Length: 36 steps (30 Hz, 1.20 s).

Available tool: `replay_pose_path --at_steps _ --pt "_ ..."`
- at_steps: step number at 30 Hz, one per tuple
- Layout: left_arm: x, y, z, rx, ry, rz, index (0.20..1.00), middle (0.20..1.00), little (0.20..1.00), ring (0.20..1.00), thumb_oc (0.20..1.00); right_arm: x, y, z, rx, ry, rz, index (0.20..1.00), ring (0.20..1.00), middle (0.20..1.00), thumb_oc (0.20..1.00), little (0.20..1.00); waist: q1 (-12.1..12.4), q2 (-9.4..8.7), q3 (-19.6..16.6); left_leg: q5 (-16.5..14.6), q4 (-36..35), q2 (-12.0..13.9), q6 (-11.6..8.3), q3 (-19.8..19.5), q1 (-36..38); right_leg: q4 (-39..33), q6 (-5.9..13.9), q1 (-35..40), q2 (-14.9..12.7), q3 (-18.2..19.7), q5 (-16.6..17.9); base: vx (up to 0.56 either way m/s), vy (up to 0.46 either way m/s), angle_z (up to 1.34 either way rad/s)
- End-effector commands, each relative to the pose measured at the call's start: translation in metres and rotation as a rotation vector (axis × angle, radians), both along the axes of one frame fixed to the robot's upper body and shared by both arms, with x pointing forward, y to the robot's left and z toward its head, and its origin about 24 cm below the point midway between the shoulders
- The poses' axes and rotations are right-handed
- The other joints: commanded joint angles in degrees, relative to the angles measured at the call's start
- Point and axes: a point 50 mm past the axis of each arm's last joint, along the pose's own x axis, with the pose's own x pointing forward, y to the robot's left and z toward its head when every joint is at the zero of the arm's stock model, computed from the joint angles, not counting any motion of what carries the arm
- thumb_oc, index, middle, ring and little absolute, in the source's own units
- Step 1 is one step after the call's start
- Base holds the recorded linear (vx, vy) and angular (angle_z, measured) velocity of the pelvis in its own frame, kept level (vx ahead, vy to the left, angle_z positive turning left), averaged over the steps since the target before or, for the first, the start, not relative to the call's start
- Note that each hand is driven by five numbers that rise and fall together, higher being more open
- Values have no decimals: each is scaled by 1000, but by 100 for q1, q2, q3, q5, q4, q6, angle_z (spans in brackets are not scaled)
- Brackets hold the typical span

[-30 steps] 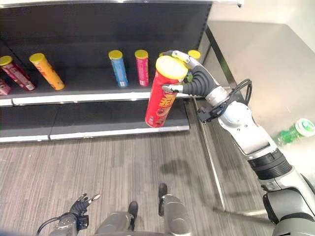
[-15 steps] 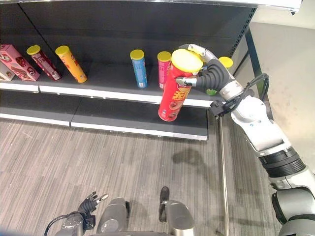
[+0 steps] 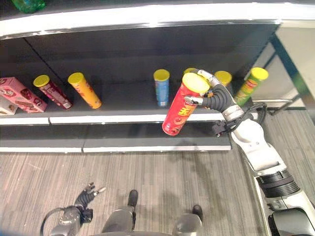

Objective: Put the goods on the table back onto the shelves and tidy them up.

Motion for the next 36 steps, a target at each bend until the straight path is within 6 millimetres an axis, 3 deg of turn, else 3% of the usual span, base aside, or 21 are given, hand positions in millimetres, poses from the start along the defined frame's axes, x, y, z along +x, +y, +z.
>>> replay_pose_path --at_steps 1,2,4,5,6,8,12,13,14,15,18,19,20,22,24,25,26,30,34,35,36 --pt "-23 18 -2 56 60 7 1000 1000 1000 1000 1000 2 5 35 -44 -138 58 200 200 200 200 200 -121 -115 -282 -842 345 383 -436 -410 -195 126 -121 -406 197 54 -512 52 349 -96" --pt "-22 18 -2 55 59 7 1000 1000 1000 1000 1000 2 5 35 -45 -138 58 200 200 200 200 200 -120 -117 -291 -826 331 381 -436 -405 -203 127 -123 -426 196 61 -505 22 176 -42" --pt "-29 16 -8 32 86 50 1000 1000 1000 1000 1000 5 12 36 -47 -131 90 200 200 200 200 200 -151 -143 -240 -807 155 238 -328 -383 -47 137 -156 -820 823 15 -737 60 183 -43" --pt "-29 12 -11 8 94 66 1000 1000 1000 1000 1000 7 14 37 -59 -125 103 200 200 200 200 200 -243 -192 -115 -784 93 47 -269 -476 29 44 -116 -1139 1304 159 -779 158 186 -40" --pt "-26 7 -12 -3 85 63 1000 1000 1000 1000 1000 8 14 37 -69 -128 95 200 200 200 200 200 -266 -220 -40 -900 218 -88 -264 -611 38 -95 -67 -1027 1416 383 -852 154 110 -22" --pt "-21 3 -11 -12 70 53 1000 1000 1000 1000 1000 6 12 39 -100 -139 85 200 200 200 200 200 -217 -276 19 -958 393 -186 -268 -657 -1 -152 -228 -865 1444 441 -896 166 -7 68" --pt "-13 -2 -9 -23 41 44 1000 1000 1000 1000 1000 6 13 45 -119 -157 83 200 200 200 200 200 -160 -244 99 -1108 1048 -85 -382 -716 -158 -122 -381 -676 1310 194 -1100 109 -50 57" --pt "-14 -3 -9 -30 39 63 1000 1000 1000 1000 1000 7 14 47 -113 -160 85 200 200 200 200 200 -109 -230 178 -975 1667 -33 -479 -759 -376 -247 -454 -426 1274 55 -1187 95 -26 57" --pt "-14 -3 -9 -30 39 63 1000 1000 1000 1000 1000 7 14 47 -113 -160 85 200 200 200 200 200 -122 -219 186 -989 1698 -29 -481 -775 -388 -254 -455 -414 1282 41 -1185 151 76 54" --pt "-14 -3 -8 -37 29 84 1000 1000 1000 1000 1000 8 12 46 -119 -151 78 200 200 200 200 200 -108 -210 216 -757 1732 179 -599 -802 -509 -386 -434 -176 1230 -54 -1279 132 129 38" --pt "-15 -2 -9 -28 37 82 1000 1000 1000 1000 1000 10 13 44 -117 -142 77 200 200 200 200 200 -55 -276 164 -561 1006 509 -695 -856 -636 -569 -295 -22 1058 -43 -1275 150 185 24" --pt "-15 -2 -9 -27 37 82 1000 1000 1000 1000 1000 10 13 44 -117 -141 77 200 200 200 200 200 -55 -283 161 -549 976 509 -699 -853 -619 -576 -297 -17 1056 -44 -1276 184 271 8" --pt "-14 1 -7 -11 35 81 1000 1000 1000 1000 1000 11 11 42 -111 -140 62 200 200 200 200 200 6 -214 93 -234 322 565 -794 -1068 -704 -671 -196 64 986 -8 -1307 206 326 7" --pt "-20 3 -10 5 59 74 1000 1000 1000 1000 1000 10 7 38 -119 -136 42 200 200 200 200 200 -25 -109 -34 -264 -31 601 -802 -1121 -557 -640 -88 130 815 6 -1296 218 386 -3" --pt "-19 5 -9 20 61 52 1000 1000 1000 1000 1000 11 3 33 -122 -123 5 200 200 200 200 200 -38 -134 -49 -440 227 385 -726 -1012 -600 -652 26 152 528 51 -1092 125 288 -9" --pt "-19 5 -9 20 61 52 1000 1000 1000 1000 1000 11 3 33 -122 -123 5 200 200 200 200 200 -33 -143 -50 -451 247 374 -719 -1004 -608 -655 34 150 517 57 -1090 119 352 9" --pt "-20 9 -8 39 67 33 1000 1000 1000 1000 1000 11 4 32 -113 -124 1 200 200 200 200 200 -16 -164 -43 -681 517 181 -570 -823 -709 -675 120 128 250 73 -930 81 315 14" --pt "-24 19 -5 75 77 53 1000 1000 1000 1000 1000 14 11 33 -103 -138 6 200 200 200 200 200 42 -178 -1 -913 783 -33 -335 -498 -807 -454 169 -192 -71 142 -649 49 289 -21" --pt "-22 26 -2 82 56 93 1000 1000 1000 1000 1000 17 13 38 -93 -163 -7 200 200 200 200 200 78 -132 108 -948 749 24 -265 -286 -787 -168 67 -440 -30 -51 -598 -21 101 -30" --pt "-22 27 -1 77 50 109 1000 1000 1000 1000 1000 18 11 43 -105 -186 -25 200 200 200 200 200 61 -138 197 -946 634 24 -245 -239 -695 -166 54 -660 185 -129 -616 -28 22 -25" --pt "-22 27 -1 76 49 109 1000 1000 1000 1000 1000 18 11 43 -105 -187 -25 200 200 200 200 200 66 -134 201 -949 631 32 -249 -235 -688 -160 51 -661 191 -124 -621 -49 10 -26"
